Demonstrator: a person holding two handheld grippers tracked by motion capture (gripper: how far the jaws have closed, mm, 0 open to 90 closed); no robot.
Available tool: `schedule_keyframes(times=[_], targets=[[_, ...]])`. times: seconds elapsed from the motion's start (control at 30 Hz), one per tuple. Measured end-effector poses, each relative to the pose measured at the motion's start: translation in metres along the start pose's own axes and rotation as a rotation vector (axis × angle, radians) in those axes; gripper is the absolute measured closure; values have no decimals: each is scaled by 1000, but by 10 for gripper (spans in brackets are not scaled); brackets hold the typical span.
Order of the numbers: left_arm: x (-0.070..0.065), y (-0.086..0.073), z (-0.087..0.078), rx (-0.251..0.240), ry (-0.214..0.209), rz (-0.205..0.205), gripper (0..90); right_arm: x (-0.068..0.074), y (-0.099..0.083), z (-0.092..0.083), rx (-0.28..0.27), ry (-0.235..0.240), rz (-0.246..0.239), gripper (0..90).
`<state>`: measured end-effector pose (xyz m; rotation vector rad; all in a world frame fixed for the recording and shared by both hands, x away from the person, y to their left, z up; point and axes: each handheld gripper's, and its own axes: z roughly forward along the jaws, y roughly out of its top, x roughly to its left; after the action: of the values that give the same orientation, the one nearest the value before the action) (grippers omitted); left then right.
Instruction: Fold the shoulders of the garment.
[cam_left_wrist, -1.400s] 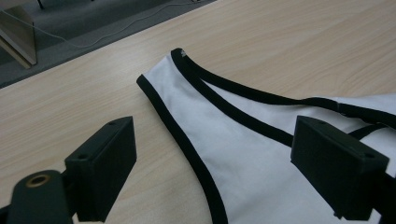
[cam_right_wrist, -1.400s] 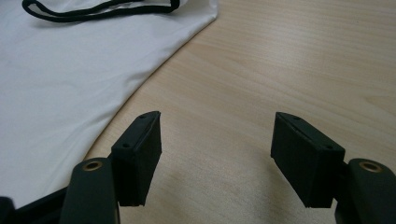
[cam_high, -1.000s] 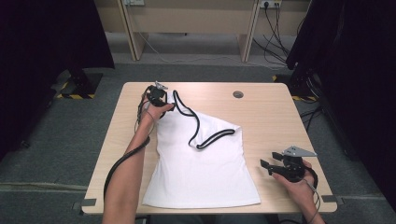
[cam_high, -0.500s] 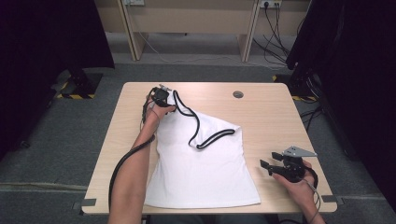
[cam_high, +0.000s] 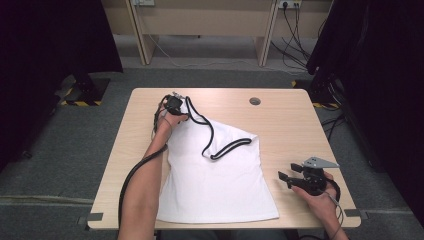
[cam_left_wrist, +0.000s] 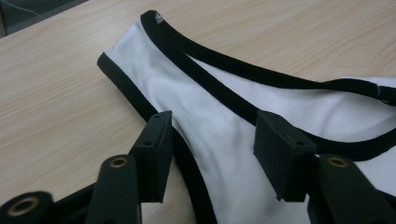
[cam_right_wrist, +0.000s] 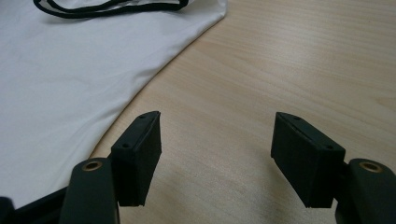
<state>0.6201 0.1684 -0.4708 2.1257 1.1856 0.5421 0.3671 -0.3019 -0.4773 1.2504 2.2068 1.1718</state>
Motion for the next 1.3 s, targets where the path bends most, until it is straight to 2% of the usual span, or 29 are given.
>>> schedule_keyframes(times=[0.3,0.43,0.57,0.73,0.97,1.17,1.3], targets=[[1,0,0,0,-71,-35,689,0,0,0,6,8,-3,337],[-2,1,0,3,-79,-32,762,0,0,1,8,10,-3,337],[-5,3,1,10,-70,-30,814,0,0,0,7,12,-1,336],[-7,3,0,8,-53,-16,826,-1,0,0,7,15,2,335],[-15,1,-9,-47,-43,2,826,-1,0,1,12,16,-1,335],[-30,-2,-23,-111,-23,35,825,-1,0,1,11,16,1,335],[-37,-5,-32,-127,-6,69,824,-1,0,1,13,14,0,335]])
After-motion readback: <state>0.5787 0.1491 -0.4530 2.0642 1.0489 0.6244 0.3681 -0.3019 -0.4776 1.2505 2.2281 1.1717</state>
